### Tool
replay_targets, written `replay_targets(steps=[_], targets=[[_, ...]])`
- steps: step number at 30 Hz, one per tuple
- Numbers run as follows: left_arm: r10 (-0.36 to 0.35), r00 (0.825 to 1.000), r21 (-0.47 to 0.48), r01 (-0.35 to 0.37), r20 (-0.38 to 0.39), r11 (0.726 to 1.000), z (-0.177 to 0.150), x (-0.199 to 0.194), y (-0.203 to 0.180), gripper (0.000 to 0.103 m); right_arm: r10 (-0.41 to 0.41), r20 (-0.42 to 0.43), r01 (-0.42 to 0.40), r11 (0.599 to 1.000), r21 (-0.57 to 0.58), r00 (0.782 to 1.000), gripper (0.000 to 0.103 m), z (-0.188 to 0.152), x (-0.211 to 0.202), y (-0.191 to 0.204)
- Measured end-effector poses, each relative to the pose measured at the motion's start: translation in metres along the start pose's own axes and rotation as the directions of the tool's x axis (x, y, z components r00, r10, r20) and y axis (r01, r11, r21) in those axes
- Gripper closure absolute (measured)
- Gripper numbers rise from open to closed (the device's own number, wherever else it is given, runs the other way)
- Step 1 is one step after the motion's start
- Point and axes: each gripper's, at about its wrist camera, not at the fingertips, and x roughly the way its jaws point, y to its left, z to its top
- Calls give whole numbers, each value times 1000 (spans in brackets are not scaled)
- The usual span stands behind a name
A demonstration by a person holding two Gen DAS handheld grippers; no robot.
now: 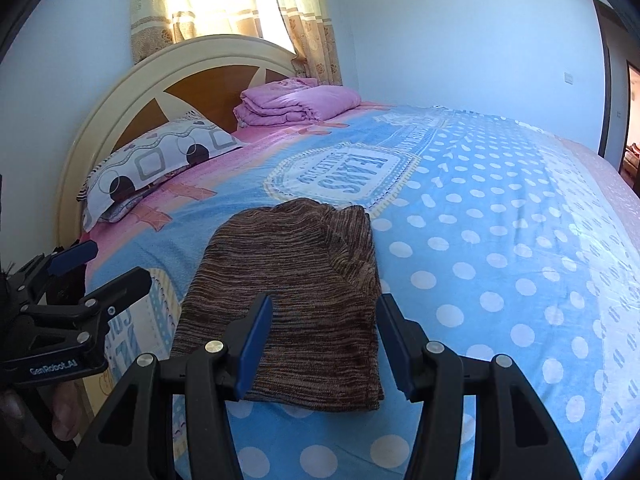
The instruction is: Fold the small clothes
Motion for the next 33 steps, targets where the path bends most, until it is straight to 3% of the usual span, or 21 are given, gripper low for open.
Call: replay_targets(steps=[33], targets=[[-14, 1000, 0, 14, -15, 1000, 0, 3, 9, 0, 7, 78, -9, 1000, 25, 997, 47, -1, -21, 0]])
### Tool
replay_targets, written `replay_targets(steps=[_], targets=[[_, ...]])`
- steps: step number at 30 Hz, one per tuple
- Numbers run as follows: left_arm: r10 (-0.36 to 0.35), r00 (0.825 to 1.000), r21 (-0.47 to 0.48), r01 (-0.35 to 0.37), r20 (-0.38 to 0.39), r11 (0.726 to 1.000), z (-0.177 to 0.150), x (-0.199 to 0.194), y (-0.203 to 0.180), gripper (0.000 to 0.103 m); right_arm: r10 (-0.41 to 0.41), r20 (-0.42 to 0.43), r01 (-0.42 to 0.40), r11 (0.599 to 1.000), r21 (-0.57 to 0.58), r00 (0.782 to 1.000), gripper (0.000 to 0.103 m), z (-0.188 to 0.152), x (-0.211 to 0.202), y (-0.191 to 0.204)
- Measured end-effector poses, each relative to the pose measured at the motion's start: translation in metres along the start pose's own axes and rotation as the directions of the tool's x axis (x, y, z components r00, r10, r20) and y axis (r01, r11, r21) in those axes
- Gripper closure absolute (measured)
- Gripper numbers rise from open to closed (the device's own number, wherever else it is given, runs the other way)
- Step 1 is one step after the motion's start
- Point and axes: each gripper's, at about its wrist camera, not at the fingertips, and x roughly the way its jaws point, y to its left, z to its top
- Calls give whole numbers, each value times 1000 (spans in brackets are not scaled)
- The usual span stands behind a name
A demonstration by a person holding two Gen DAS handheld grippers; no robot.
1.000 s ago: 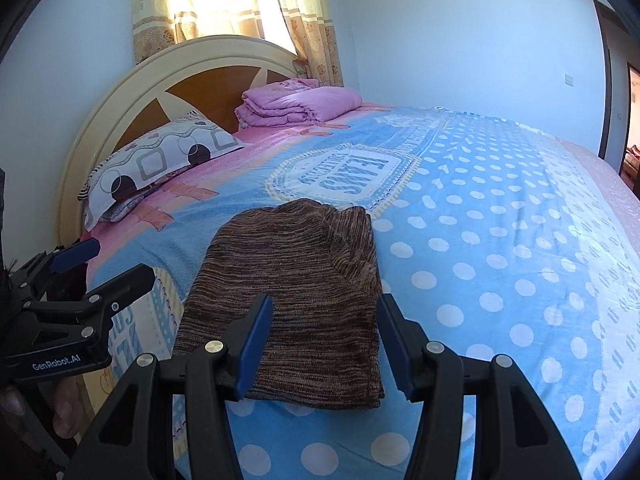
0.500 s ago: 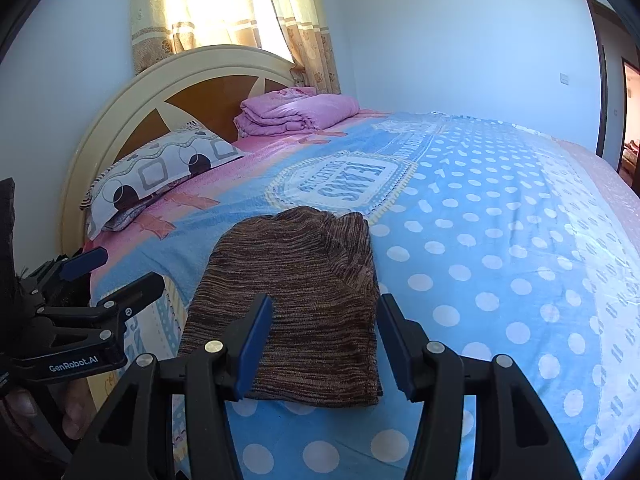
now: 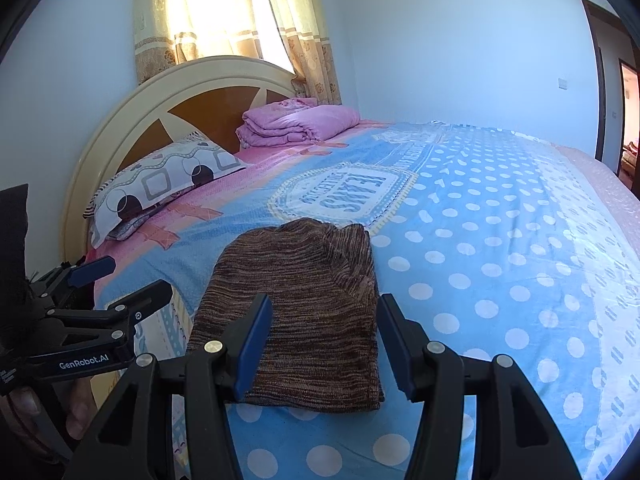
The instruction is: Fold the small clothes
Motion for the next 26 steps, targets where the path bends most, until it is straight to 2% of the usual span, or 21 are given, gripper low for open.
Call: replay_targets(steps=[10, 26], targets=[[19, 999, -8, -19, 35, 1000, 3, -6, 3, 0, 7, 24, -7, 1000, -15, 1000, 47, -1, -6, 5], [80, 996, -17, -79, 28, 997, 0, 3, 13, 0, 5, 16, -5, 1000, -15, 1000, 47, -5, -4, 4]])
